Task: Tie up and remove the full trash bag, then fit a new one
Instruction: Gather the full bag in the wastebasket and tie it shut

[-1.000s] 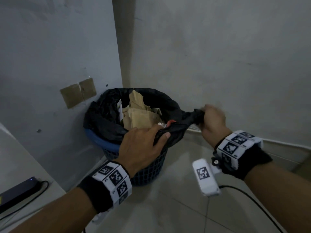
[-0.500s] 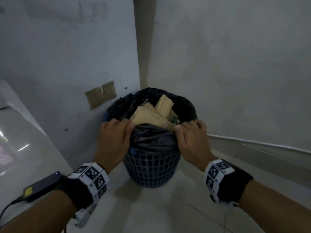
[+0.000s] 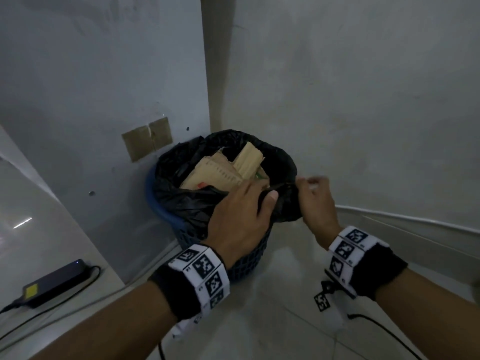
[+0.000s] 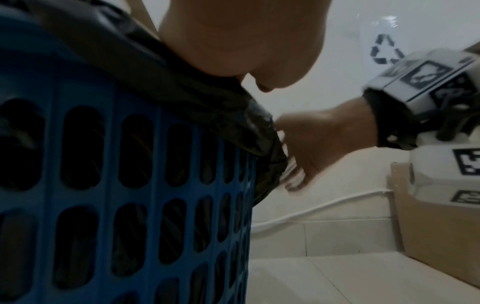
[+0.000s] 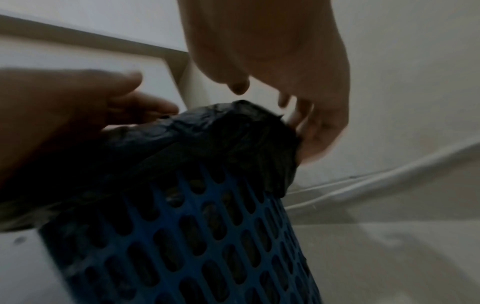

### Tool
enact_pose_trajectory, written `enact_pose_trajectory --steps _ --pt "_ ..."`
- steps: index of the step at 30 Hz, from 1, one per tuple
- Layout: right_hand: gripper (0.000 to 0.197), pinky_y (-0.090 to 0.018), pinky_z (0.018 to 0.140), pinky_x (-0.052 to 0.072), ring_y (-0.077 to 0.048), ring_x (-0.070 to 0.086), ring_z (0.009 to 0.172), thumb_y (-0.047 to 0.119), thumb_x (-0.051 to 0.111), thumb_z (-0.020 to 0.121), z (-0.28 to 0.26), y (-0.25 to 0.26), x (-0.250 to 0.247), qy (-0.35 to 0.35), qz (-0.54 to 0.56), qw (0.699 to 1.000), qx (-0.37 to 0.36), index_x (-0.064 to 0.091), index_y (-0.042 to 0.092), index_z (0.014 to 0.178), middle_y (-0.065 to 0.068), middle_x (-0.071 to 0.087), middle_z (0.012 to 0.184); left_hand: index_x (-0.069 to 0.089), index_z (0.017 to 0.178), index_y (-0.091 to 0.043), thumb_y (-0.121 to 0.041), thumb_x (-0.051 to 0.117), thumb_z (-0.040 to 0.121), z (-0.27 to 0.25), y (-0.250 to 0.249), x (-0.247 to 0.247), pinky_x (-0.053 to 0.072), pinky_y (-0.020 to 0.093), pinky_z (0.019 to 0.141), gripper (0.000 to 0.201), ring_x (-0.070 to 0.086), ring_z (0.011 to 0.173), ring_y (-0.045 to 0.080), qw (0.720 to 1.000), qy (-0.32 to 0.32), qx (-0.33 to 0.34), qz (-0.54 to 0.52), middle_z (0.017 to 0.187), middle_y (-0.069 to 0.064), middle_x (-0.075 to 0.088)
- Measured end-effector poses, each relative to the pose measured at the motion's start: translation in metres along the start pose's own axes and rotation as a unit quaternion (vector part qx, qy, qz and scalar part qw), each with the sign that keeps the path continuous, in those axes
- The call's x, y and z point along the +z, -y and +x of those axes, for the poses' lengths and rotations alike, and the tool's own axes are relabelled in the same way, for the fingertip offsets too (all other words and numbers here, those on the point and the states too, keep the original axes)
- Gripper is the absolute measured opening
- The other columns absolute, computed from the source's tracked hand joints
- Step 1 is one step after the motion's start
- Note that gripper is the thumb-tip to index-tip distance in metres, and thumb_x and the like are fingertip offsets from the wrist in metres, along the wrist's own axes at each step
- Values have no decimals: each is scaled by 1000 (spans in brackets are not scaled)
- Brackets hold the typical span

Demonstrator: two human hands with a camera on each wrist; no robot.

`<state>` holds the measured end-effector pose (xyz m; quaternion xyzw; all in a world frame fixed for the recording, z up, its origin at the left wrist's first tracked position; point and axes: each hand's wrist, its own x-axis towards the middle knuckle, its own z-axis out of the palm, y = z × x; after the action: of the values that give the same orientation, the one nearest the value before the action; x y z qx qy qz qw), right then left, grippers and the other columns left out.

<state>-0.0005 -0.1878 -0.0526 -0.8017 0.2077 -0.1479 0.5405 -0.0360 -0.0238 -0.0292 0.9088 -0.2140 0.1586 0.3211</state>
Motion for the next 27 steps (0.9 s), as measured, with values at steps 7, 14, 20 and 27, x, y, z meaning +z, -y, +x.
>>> enact_pose_trajectory --steps 7,14,20,27 --pt "70 -31 64 47 -29 63 76 69 26 93 -5 -2 -13 266 101 922 264 65 10 97 -14 69 89 53 122 -33 -62 24 94 -3 5 1 51 37 76 49 63 94 24 995 40 -23 94 109 -3 66" --pt "31 -26 54 47 -21 56 65 26 45 100 10 25 -30 30 182 982 45 55 11 75 -10 59 76 63 90 -25 -54 42 94 6 3 7 51 37 64 36 63 74 20 997 18 8 73 78 -3 66" --pt "47 -17 46 20 -2 31 47 34 46 101 9 32 -25 -36 39 960 -274 35 18 58 10 33 51 52 80 -17 -41 41 99 8 19 1 42 38 53 32 55 58 25 996 12 70 47 60 -2 51" --pt "50 -42 86 41 -25 53 113 42 22 102 11 -13 5 11 -239 870 -430 65 17 98 -1 65 101 47 72 -29 -45 39 96 13 65 -39 36 32 44 30 46 49 16 994 -91 47 45 52 -9 43"
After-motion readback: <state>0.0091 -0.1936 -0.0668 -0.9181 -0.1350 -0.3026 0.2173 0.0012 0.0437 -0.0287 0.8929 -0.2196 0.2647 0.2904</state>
